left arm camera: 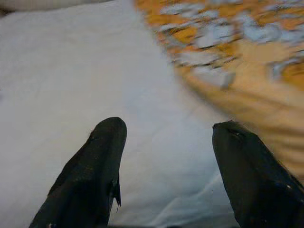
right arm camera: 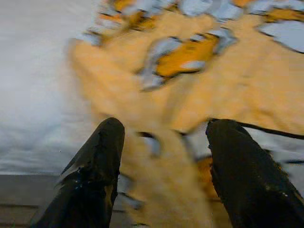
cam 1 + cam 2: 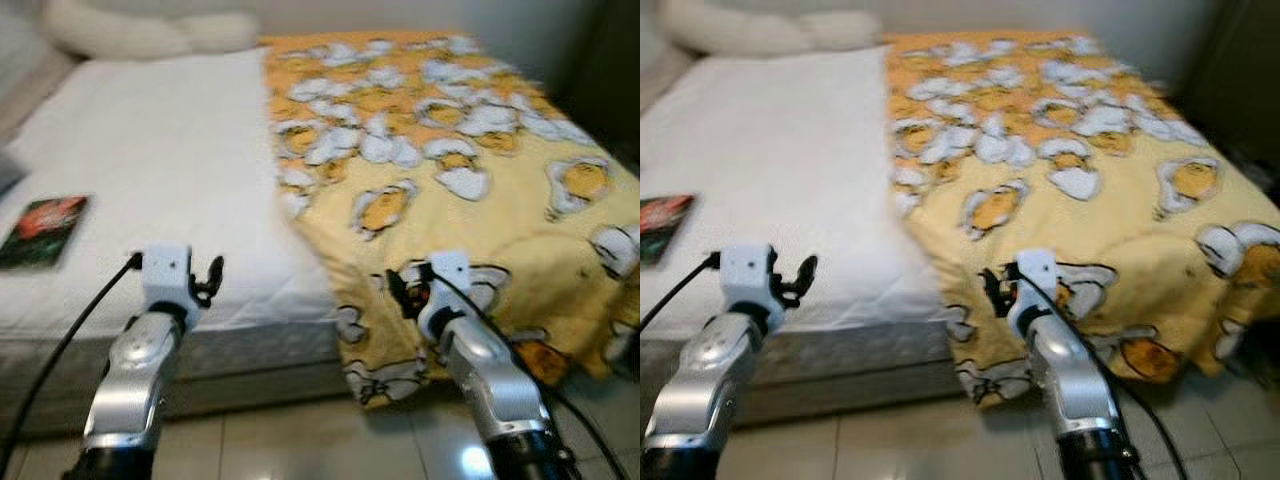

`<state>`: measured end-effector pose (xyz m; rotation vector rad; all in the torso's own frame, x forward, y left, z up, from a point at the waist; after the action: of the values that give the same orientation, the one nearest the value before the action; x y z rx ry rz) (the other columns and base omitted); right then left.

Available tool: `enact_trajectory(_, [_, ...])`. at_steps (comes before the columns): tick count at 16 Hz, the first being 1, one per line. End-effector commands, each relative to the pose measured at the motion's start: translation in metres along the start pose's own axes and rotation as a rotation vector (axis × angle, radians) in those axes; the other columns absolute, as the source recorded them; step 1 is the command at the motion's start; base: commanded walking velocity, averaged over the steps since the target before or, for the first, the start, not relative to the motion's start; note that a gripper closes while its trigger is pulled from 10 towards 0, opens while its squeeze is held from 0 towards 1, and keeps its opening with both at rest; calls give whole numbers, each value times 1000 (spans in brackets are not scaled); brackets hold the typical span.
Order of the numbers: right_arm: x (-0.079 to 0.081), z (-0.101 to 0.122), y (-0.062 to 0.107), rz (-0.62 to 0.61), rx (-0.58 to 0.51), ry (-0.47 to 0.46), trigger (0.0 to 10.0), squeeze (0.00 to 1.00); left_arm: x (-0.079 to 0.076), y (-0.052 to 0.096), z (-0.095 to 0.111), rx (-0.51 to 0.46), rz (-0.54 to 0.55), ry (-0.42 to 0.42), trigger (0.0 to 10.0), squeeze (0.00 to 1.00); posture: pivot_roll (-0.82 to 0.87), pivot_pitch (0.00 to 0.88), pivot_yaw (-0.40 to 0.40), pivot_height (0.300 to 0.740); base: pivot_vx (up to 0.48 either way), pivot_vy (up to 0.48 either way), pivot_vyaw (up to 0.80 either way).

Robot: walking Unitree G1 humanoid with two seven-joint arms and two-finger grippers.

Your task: Clean up the room

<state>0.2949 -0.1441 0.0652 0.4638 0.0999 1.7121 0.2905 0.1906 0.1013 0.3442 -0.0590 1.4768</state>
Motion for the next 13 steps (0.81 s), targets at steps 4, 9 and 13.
enact_trajectory(4, [7,4,-2,45,-12,4,10000,0,2,2,-4,10,2,-5,10000,0,-57,0,5,740,310,0,0])
enact_trajectory(9, [10,4,-6,56,-2,41,10000,0,6,0,-3,8,8,-13,10000,0,-50,0,-8,740,305,0,0])
enact_trajectory(13, [13,2,-11,84,22,56,10000,0,9,1,-1,2,10,-28,10000,0,-33,0,-18,740,304,0,0])
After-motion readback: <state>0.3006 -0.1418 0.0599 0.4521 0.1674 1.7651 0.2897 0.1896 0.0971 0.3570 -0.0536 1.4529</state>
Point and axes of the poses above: a point about 5 cm out from each wrist's last joint towards the gripper, its own y axis pointing back from the gripper into the wrist, its own z axis along the axis of the wrist's last joint, x = y × z, the point moved 1 cm from there along -y, pointing out of the wrist towards the gripper, and after that the axes turned 11 degrees about -y, right-handed, at the moved point
